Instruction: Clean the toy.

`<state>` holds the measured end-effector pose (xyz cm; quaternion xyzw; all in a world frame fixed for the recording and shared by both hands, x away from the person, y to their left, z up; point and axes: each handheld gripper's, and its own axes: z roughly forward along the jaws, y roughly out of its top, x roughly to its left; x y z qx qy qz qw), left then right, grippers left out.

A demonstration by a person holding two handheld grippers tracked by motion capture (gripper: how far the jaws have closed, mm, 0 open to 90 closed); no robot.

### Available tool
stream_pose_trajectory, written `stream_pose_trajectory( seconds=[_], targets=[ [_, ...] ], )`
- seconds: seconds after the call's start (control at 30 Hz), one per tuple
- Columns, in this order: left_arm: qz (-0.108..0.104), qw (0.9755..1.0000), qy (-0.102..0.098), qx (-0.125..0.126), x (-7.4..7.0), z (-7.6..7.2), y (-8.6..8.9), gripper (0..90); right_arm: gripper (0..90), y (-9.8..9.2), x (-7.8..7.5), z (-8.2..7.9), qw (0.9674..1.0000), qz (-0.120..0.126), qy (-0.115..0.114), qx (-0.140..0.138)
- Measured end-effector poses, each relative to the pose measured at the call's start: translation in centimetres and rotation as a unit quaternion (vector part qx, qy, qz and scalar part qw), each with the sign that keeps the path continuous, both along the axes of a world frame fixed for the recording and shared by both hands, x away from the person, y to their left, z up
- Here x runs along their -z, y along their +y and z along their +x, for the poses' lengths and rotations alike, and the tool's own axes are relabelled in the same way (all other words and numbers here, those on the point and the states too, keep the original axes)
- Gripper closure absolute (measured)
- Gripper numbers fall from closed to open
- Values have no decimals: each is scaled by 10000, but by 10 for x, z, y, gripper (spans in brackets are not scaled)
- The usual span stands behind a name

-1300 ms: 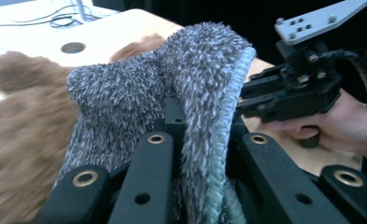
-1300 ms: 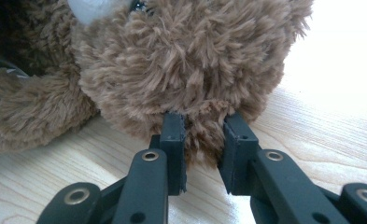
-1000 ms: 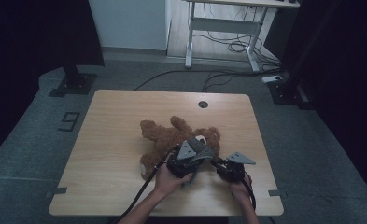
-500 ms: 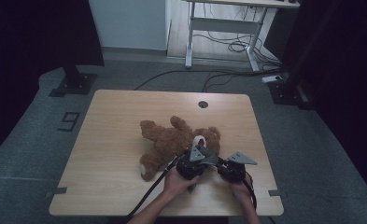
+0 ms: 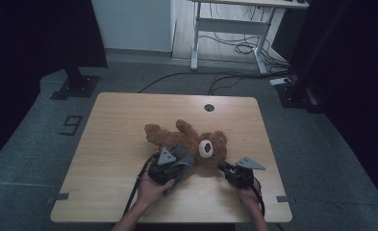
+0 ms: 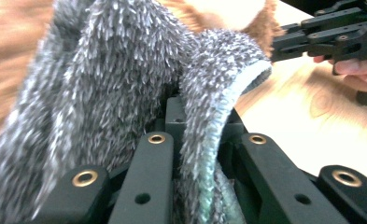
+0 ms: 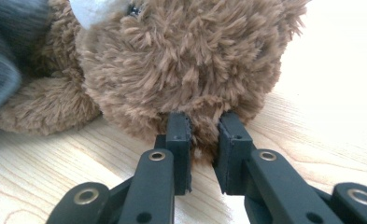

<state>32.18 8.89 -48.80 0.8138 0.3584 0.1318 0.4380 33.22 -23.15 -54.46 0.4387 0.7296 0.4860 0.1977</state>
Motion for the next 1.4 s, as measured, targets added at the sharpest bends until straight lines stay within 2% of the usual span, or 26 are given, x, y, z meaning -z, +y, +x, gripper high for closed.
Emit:
stream_pose_trajectory(
  seconds=[0.03, 0.07, 0.1, 0.13, 0.33, 0.47, 0.57, 0.6, 0.63, 0.67, 0.8, 0.83, 0.87, 0.93, 0.97, 1.0, 1.03, 1.1, 1.13, 1.23, 1.27, 1.4],
  targets=[
    [-10, 10000, -35, -76, -1, -4, 13, 797, 769, 0, 0, 0, 10000, -1, 1, 6],
    [-10, 10000, -35, -76, -1, -4, 13, 798, 769, 0, 0, 0, 10000, -1, 1, 6],
    [-9, 9999, -33, -155, 0, -7, 24, 798, 769, 0, 0, 0, 10000, 3, 11, 16],
    [-9, 9999, -33, -155, 0, -7, 24, 797, 769, 0, 0, 0, 10000, 3, 11, 16],
    [83, 9989, -45, -449, 5, -10, 50, 798, 770, 0, 0, 0, 10000, 17, 18, 23],
    [-66, 9986, 7, -523, 7, -9, 59, 798, 772, 0, 0, 0, 10000, 76, 8, 15],
    [-83, 9994, -170, -281, 0, -13, 41, 798, 774, 0, 0, 1, 10000, 88, 7, 26],
    [-199, 9995, -220, -44, -7, -14, 23, 799, 775, 0, 0, 1, 10000, 89, 13, 28],
    [-212, 9995, -241, 60, -11, -13, 12, 799, 775, 0, 0, 1, 10000, 91, 14, 23],
    [-212, 9995, -241, 60, -11, -13, 12, 799, 775, 0, 0, 1, 10000, 91, 14, 23],
    [-231, 9980, -293, 517, -22, -8, -38, 799, 776, -1, -1, 0, 9999, 122, -15, 5],
    [-143, 9966, -258, 775, -21, -5, -67, 801, 777, -1, -1, 0, 9999, 131, -28, -8],
    [-143, 9966, -258, 775, -21, -5, -67, 801, 777, -1, -1, 0, 9999, 131, -28, -8],
    [79, 9946, -255, 1006, -16, -4, -95, 801, 778, -1, -1, 1, 9999, 143, -33, -24],
    [189, 9931, -180, 1139, -9, -1, -115, 801, 779, -2, -1, 1, 9998, 176, -42, -34],
    [189, 9931, -180, 1139, -9, -1, -115, 800, 779, -2, -1, 1, 9998, 176, -42, -34],
    [233, 9929, -147, 1156, -6, 1, -122, 801, 779, -2, -1, 0, 9998, 186, -53, -54],
    [272, 9939, 15, 1071, 6, 8, -134, 801, 779, -2, -2, 0, 9997, 213, -61, -73],
    [272, 9939, 15, 1071, 6, 8, -134, 801, 779, -2, -2, 0, 9997, 213, -61, -73],
    [229, 9953, 201, 920, 16, 14, -134, 802, 781, -3, 0, 0, 9997, 222, -43, -72],
    [304, 9953, 177, 900, 18, 14, -133, 802, 781, -3, 0, 1, 9998, 189, -15, -67],
    [341, 9964, 216, 740, 20, 12, -122, 802, 781, -3, 1, 1, 9997, 211, -18, -76]
  ],
)
